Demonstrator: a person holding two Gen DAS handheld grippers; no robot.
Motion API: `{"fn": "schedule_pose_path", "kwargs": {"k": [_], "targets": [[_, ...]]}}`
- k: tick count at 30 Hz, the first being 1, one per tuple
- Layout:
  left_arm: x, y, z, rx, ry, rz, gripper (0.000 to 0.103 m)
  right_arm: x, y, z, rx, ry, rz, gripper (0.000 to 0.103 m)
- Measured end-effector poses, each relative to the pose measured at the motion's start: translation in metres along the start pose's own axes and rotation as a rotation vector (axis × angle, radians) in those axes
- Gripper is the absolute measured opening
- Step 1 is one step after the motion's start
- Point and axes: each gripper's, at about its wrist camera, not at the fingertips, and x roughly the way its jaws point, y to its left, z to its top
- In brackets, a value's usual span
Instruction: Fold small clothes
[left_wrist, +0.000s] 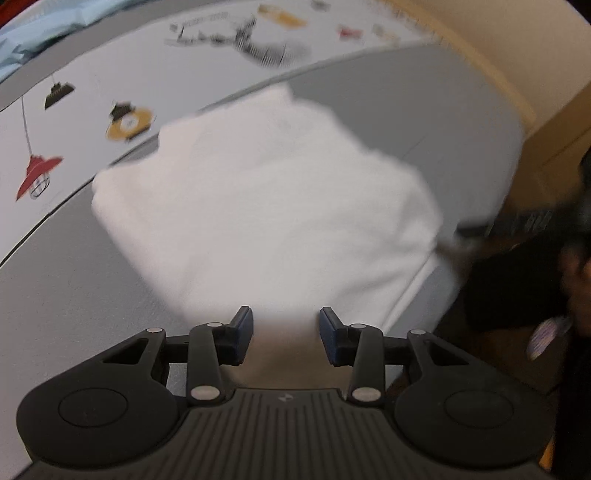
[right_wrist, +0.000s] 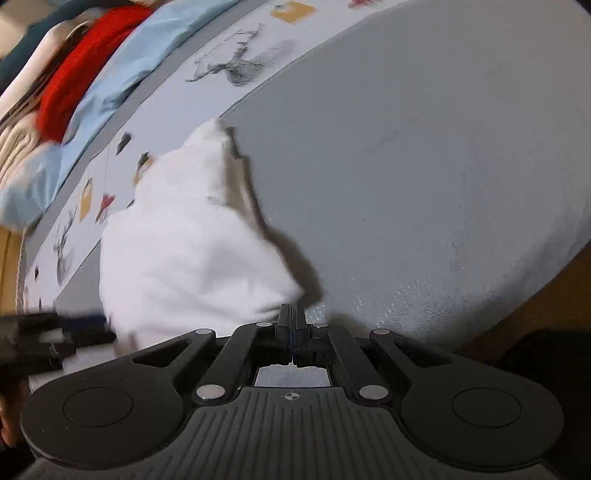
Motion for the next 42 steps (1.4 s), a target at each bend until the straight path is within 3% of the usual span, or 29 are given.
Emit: {"fn": "schedule_pose_path", "kwargs": {"k": [2, 4, 5, 8, 9, 10, 12, 18, 20, 21, 24, 29, 32, 34, 37, 39, 42], "targets": [[0.001, 0.001, 0.000, 0.005, -0.002, -0.001, 0.043, 0.001, 0.012, 0.007, -0.057, -0.051, 0.060, 0.010], [-0.003, 0.004, 0.001, -0.005, -0.017, -0.005, 0.043, 0.003, 0.025, 0.011, -0.129, -0.097, 0.085, 0.061], [-0.005, 0.005, 0.002, -0.010, -0.029, -0.009, 0.043, 0.006, 0.031, 0.012, -0.153, -0.113, 0.078, 0.067], [-0.007, 0.006, 0.003, -0.021, -0.036, -0.011, 0.043, 0.027, 0.039, 0.012, -0.216, -0.088, -0.007, 0.065], [-0.007, 0.005, 0.003, -0.014, -0.033, -0.006, 0.043, 0.035, 0.039, 0.011, -0.219, -0.064, -0.020, 0.056], [-0.008, 0.004, 0.002, -0.007, -0.032, -0.003, 0.043, 0.041, 0.038, 0.010, -0.215, -0.040, -0.027, 0.033], [-0.009, 0.002, 0.002, -0.001, -0.036, -0.007, 0.043, 0.040, 0.034, 0.008, -0.199, -0.018, -0.011, 0.007], [-0.020, -0.002, -0.001, 0.018, -0.079, -0.055, 0.043, -0.022, 0.036, 0.007, -0.156, -0.038, 0.175, 0.005], [-0.019, -0.005, -0.002, 0.038, -0.069, -0.074, 0.043, -0.023, 0.024, 0.005, -0.147, 0.000, 0.119, 0.005], [-0.016, -0.006, -0.003, 0.049, -0.055, -0.083, 0.043, -0.014, 0.017, 0.004, -0.146, 0.043, 0.042, 0.004], [0.004, -0.016, -0.008, 0.103, 0.032, -0.072, 0.043, 0.014, 0.010, 0.001, -0.186, 0.157, -0.087, 0.009], [0.027, -0.030, -0.018, 0.201, 0.142, -0.023, 0.043, -0.009, 0.033, 0.018, -0.287, -0.043, -0.082, 0.014], [0.021, -0.028, -0.015, 0.198, 0.131, -0.038, 0.043, -0.019, 0.046, 0.044, -0.313, -0.122, -0.041, 0.031], [0.009, -0.014, -0.007, 0.120, 0.070, -0.047, 0.043, -0.015, 0.052, 0.064, -0.303, -0.123, 0.013, 0.049], [-0.010, 0.018, 0.006, -0.078, -0.049, -0.061, 0.048, 0.009, 0.067, 0.095, -0.334, -0.083, 0.056, 0.064], [-0.016, 0.041, 0.011, -0.216, -0.103, -0.022, 0.049, 0.033, 0.076, 0.110, -0.354, -0.048, 0.049, 0.070], [-0.017, 0.066, 0.013, -0.377, -0.128, 0.003, 0.051, 0.072, 0.075, 0.123, -0.327, 0.009, 0.018, 0.070]]}}
